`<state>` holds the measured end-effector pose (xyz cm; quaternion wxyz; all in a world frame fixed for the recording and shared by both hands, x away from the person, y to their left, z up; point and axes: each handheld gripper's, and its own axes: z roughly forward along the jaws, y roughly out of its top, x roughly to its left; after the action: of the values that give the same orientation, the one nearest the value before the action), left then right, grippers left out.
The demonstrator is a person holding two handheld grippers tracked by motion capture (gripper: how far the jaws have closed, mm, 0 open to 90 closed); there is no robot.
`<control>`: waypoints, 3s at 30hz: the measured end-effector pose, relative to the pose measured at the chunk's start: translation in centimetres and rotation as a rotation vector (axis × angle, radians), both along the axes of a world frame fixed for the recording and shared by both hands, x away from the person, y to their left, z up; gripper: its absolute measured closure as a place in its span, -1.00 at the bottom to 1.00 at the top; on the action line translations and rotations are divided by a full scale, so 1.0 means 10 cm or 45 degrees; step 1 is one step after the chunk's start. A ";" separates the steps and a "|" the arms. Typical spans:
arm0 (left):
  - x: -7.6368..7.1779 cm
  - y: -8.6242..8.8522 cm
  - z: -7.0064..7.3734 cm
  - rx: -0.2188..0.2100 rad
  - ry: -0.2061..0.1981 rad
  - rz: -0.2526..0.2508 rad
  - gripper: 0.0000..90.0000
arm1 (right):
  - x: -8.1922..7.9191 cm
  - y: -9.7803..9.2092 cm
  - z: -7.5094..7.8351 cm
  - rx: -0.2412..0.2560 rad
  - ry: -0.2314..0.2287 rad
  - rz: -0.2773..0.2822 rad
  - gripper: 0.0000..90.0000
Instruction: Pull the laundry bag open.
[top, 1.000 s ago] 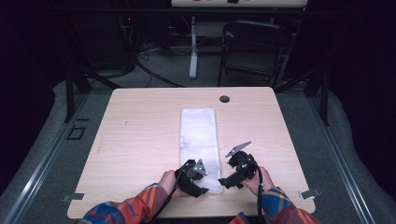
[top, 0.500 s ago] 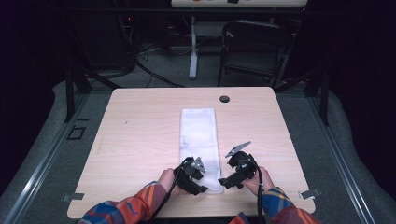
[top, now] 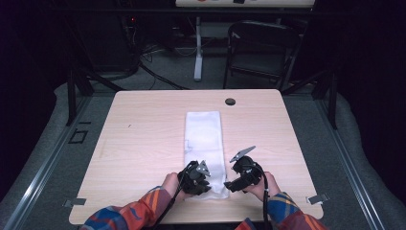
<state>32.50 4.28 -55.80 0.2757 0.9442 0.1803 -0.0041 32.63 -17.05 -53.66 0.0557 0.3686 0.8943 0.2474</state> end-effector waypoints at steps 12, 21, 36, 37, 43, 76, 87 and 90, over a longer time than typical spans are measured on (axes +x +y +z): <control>0.01 0.03 0.02 -0.025 -0.013 0.020 0.86 | -0.07 0.20 -0.08 -0.043 0.015 0.144 0.97; 0.00 0.04 0.05 -0.040 -0.033 0.024 0.88 | -0.03 0.23 -0.15 -0.048 0.014 0.135 1.00; 0.02 0.17 0.22 -0.072 -0.129 0.087 0.89 | -0.02 0.23 -0.18 -0.057 0.027 0.155 1.00; 0.02 0.18 0.23 -0.069 -0.129 0.086 0.89 | -0.03 0.23 -0.19 -0.043 0.026 0.143 1.00; 0.04 0.25 0.28 -0.079 -0.148 0.105 0.89 | -0.03 0.24 -0.19 -0.045 0.031 0.145 1.00; 0.02 0.77 0.43 -0.023 -0.211 0.340 0.91 | -0.03 0.22 -0.17 -0.076 0.052 0.151 1.00; -0.02 0.65 0.39 -0.036 -0.183 0.289 0.91 | -0.05 0.27 -0.09 -0.081 -0.067 0.166 1.00; -0.03 0.62 0.38 -0.031 -0.185 0.280 0.91 | -0.02 0.31 -0.07 -0.084 -0.114 0.155 1.00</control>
<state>32.21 10.45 -52.02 0.2984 0.9131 0.2620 0.0924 32.46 -13.98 -54.38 0.0928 0.3001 0.9193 0.2369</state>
